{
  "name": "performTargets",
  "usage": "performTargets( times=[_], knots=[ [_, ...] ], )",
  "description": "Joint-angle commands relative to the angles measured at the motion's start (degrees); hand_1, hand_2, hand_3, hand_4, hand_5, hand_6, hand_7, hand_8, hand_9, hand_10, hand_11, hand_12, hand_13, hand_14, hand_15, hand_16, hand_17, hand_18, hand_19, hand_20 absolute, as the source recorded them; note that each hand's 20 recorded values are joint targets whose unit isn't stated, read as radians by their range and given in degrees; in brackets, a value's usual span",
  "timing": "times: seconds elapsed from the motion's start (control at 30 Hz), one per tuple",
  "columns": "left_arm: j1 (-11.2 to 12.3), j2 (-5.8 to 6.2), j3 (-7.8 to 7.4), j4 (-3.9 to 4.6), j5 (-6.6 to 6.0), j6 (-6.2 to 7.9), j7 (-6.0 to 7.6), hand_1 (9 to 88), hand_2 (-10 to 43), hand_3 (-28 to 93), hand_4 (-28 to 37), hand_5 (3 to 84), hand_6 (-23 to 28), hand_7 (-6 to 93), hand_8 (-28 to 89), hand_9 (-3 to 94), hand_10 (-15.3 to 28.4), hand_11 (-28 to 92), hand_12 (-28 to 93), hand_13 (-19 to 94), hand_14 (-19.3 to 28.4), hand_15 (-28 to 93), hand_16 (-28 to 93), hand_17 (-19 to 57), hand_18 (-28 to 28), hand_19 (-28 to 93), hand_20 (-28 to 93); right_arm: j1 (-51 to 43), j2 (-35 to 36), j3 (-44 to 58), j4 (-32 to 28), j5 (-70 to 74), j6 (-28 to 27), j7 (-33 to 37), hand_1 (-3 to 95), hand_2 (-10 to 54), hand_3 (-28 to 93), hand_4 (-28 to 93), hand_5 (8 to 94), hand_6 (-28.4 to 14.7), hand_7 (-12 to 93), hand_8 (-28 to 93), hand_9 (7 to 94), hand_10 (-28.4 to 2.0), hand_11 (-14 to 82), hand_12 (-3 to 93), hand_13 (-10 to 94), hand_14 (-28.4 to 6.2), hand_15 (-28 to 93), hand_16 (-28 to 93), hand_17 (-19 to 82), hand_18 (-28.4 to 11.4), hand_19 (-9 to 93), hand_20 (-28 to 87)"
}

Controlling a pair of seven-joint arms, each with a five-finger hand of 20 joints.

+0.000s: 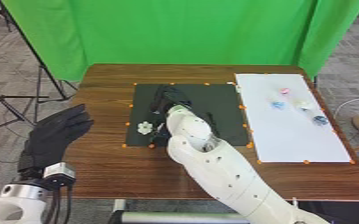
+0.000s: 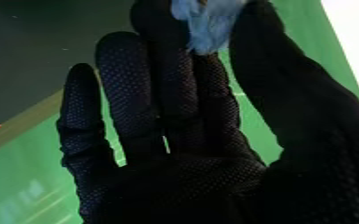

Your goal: Arrange flowers

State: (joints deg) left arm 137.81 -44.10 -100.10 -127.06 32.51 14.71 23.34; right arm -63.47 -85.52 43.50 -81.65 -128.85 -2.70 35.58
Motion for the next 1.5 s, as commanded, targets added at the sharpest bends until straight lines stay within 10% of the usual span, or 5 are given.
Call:
performTargets(
  times=[0.03,0.47,0.93,1.5],
  knots=[
    [-0.12,-0.28,0.03,0.17,0.01,-0.14,-0.64,27.4,4.7,83,-12.1,45.5,13.6,12.4,-8,37.7,22.2,34,9,27,28.3,57,-12,-9.6,21.4,57,12,-0.68,-0.55,0.46,-0.96,-0.04,-2.46,0.40,37.8,-9.5,81,-28,64.4,-3.1,22,-14,68.2,-11.8,38.1,19.6,52,-11.4,75,22,15,-23.1,77,38],
    [0.80,-1.92,-0.95,-0.30,1.52,-0.70,-2.41,27.5,4.6,83,-12.1,45.5,13.5,12.6,-8,38.0,22.3,34,9,27,28.3,57,-12,-9.5,21.4,57,12,0.38,0.63,-1.09,-1.91,-1.79,-3.94,1.20,34.8,-9.5,81,-28,62.5,-4.4,21,-14,64.4,-13.6,38.9,19.1,50,-12.7,76,21,13,-24.3,76,39],
    [4.44,-2.15,-1.96,-1.82,0.97,1.41,-0.49,27.5,4.7,82,-11.9,45.7,13.7,12.4,-8,38.2,22.5,35,9,27,28.2,57,-12,-9.5,21.4,57,12,10.47,5.21,-9.06,-5.45,-5.16,3.26,0.30,28.1,-9.5,80,-28,55.0,-9.5,17,-12,48.5,-22.4,39.2,18.8,42,-20.3,82,16,12,-28.1,77,41],
    [10.31,-6.10,-4.63,-4.63,2.04,2.21,-0.67,27.4,4.8,83,-12.1,45.6,13.7,12.4,-8,38.0,22.3,34,9,27,28.4,57,-12,-9.5,21.4,57,12,-8.61,39.77,13.36,-26.63,10.36,1.45,-3.00,28.3,-8.0,82,-28,52.6,-9.5,15,-11,49.2,-22.1,34.6,18.0,43,-19.6,80,14,13,-26.9,76,40]
  ],
)
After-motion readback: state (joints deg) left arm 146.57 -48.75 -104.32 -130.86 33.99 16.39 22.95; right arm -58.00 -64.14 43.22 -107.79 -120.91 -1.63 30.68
